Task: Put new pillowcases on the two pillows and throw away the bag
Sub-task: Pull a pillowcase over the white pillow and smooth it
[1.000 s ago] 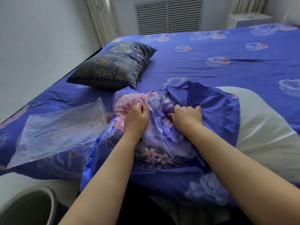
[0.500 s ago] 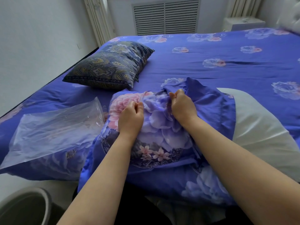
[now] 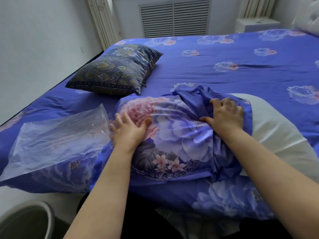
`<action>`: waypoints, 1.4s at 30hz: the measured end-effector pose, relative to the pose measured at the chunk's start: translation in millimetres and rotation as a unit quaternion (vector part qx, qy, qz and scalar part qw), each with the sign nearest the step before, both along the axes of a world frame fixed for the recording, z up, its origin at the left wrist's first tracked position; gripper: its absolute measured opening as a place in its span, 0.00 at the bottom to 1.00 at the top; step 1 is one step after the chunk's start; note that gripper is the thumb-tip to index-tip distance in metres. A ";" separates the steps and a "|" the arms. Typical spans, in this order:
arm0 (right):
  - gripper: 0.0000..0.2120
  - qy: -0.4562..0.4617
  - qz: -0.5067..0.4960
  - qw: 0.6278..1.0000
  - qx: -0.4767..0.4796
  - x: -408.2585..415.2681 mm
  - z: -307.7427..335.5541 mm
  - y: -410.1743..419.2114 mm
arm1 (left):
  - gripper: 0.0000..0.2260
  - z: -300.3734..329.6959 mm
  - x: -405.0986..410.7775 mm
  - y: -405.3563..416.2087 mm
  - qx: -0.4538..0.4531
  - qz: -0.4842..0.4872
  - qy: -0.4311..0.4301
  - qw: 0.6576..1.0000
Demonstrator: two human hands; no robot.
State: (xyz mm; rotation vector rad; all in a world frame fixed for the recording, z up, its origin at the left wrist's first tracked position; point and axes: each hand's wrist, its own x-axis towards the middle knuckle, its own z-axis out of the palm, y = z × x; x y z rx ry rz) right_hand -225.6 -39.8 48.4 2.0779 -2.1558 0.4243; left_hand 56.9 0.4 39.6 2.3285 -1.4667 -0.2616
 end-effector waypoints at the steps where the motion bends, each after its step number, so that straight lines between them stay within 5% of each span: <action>1: 0.40 -0.006 -0.030 1.000 0.006 -7.7 -4.1 -2.2 | 0.50 -1.0 10.1 1.0 0.024 0.027 0.038 0.999; 4: 0.46 -0.113 -0.130 0.981 0.093 -30.1 -10.2 -3.4 | 0.60 -16.3 40.2 -2.8 0.064 0.065 0.147 0.985; 6: 0.26 -0.114 -0.137 0.977 0.120 -34.4 -10.8 1.0 | 0.58 -22.6 47.8 -6.0 0.074 0.048 0.167 0.982; 8: 0.15 -0.116 -0.115 0.979 0.118 -31.5 -8.7 5.4 | 0.46 -23.6 46.4 -8.3 0.050 0.021 0.144 0.988; 14: 0.19 -0.386 -0.081 0.919 0.005 -39.0 24.5 1.4 | 0.20 15.5 28.9 -24.6 -0.122 -0.007 0.021 0.992; 18: 0.13 -0.630 -0.057 0.774 -0.038 -12.5 55.4 19.8 | 0.15 91.1 5.1 -71.5 -0.252 -0.032 -0.056 0.966; 22: 0.15 -0.719 -0.158 0.671 -0.088 27.4 49.5 39.9 | 0.18 143.7 -18.7 -112.2 -0.327 -0.129 0.074 0.933; 24: 0.11 -0.794 -0.143 0.590 -0.017 55.5 34.9 49.6 | 0.20 134.9 -44.0 -110.4 -0.281 -0.273 0.152 0.907; 26: 0.08 -0.860 -0.076 0.492 0.111 78.7 27.6 60.6 | 0.19 94.3 -68.9 -96.9 -0.124 -0.384 0.160 0.901; 27: 0.07 -0.845 -0.038 0.512 0.153 81.4 22.8 62.0 | 0.21 70.6 -76.1 -85.5 -0.044 -0.404 0.135 0.904; 29: 0.08 -0.752 0.004 0.646 0.133 70.2 18.3 56.2 | 0.33 30.2 -80.9 -62.2 0.034 -0.417 0.118 0.901; 31: 0.16 -0.617 0.009 0.786 0.032 44.6 13.7 45.2 | 0.41 9.8 -82.5 -46.0 0.009 -0.444 0.137 0.885; 33: 0.21 -0.501 0.001 0.864 -0.045 20.5 15.2 40.7 | 0.46 6.2 -89.0 -32.6 -0.013 -0.454 0.069 0.888; 35: 0.28 -0.412 -0.006 0.910 -0.051 5.5 12.0 36.3 | 0.44 4.2 -99.9 -23.6 -0.032 -0.425 -0.018 0.905; 37: 0.34 -0.371 -0.008 0.928 -0.026 -2.6 5.6 34.9 | 0.30 3.9 -106.0 -21.9 -0.140 -0.392 -0.037 0.909; 40: 0.42 -0.399 0.013 0.916 -0.049 -5.9 -3.2 37.0 | 0.12 9.3 -108.4 -19.8 -0.331 -0.343 0.033 0.878; 42: 0.48 -0.408 0.009 0.909 -0.080 -11.8 -6.2 35.1 | 0.06 25.3 -120.5 6.5 -0.360 -0.323 0.149 0.862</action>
